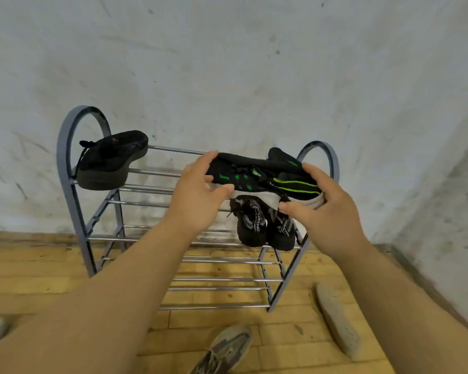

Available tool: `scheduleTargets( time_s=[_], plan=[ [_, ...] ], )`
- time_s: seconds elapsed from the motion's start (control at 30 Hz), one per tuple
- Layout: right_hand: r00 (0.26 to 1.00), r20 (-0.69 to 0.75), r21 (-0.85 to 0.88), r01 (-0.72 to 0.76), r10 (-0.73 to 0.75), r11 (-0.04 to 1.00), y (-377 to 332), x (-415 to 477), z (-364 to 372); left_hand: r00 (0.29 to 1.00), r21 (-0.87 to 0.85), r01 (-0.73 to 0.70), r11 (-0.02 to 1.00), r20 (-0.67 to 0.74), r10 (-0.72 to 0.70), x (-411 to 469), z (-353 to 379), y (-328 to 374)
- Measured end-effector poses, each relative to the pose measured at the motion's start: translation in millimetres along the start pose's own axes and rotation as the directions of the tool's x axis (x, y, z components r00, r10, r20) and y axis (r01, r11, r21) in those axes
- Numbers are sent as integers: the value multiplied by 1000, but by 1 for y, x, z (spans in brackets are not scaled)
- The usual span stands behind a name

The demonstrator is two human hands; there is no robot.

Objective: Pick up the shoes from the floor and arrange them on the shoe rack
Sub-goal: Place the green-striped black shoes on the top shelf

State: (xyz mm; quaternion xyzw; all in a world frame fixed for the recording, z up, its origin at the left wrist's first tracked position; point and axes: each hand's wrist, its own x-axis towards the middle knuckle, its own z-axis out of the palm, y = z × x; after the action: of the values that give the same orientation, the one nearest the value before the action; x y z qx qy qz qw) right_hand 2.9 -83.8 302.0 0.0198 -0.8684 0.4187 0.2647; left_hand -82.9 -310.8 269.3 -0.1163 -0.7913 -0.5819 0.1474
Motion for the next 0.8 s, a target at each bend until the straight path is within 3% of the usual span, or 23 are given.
scheduleTargets(
  time_s=[0.17,0.23,0.37,0.53,0.67,0.8],
  plan=[
    [977,-172,41,-117,123,992,5,24,41,998,-14,-23,1000,58,24,16,31,5],
    [984,-135,4,-120,119,993,8,35,53,991,-4,-19,1000,135,20,23,42,5],
    [990,119,-325,-39,82,945,28,53,51,984,61,-3,998,175,-7,30,53,3],
    [995,-80,-522,15,-67,853,65,62,22,983,31,43,999,180,-48,34,56,6],
    [1000,-1,-492,25,-29,870,87,62,17,979,254,-109,961,198,59,25,72,14],
    [999,10,-392,-28,35,920,92,58,11,971,485,-128,865,237,11,15,96,18]
  ],
)
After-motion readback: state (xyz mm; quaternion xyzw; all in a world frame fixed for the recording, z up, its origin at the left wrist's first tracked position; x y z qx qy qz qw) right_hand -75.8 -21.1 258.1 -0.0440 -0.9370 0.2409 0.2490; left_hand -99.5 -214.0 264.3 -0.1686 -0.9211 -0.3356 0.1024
